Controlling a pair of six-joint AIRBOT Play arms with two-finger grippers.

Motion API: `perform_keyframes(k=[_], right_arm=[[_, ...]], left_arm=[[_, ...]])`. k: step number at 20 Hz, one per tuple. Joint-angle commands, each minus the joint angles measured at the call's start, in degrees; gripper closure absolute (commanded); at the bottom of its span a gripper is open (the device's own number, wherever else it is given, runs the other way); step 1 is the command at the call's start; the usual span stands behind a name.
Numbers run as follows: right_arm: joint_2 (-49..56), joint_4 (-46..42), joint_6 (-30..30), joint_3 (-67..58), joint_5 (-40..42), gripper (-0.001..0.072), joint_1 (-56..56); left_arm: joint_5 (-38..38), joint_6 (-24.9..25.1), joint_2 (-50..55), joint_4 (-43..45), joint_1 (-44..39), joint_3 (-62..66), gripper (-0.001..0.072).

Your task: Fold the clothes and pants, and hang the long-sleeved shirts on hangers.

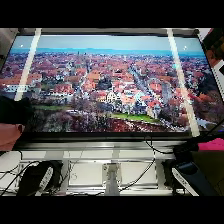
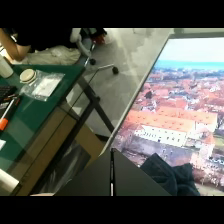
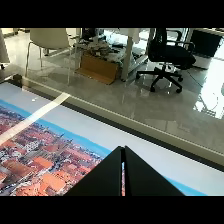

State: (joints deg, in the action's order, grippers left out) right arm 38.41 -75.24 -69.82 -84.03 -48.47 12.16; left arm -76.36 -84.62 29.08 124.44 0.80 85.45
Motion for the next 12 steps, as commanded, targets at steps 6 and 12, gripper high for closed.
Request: perform_keyframes(k=[6, 12], right_arm=[[0.0, 0.0, 0.0, 0.0, 0.0, 0.0702, 0.0], [0.0, 0.0, 0.0, 0.0, 0.0, 0.0702, 0.0]], left_arm=[[0.0, 0.0, 0.0, 0.0, 0.0, 0.0, 0.0682], [0.0, 0.0, 0.5, 4.0, 0.0, -0.1, 0.0684]])
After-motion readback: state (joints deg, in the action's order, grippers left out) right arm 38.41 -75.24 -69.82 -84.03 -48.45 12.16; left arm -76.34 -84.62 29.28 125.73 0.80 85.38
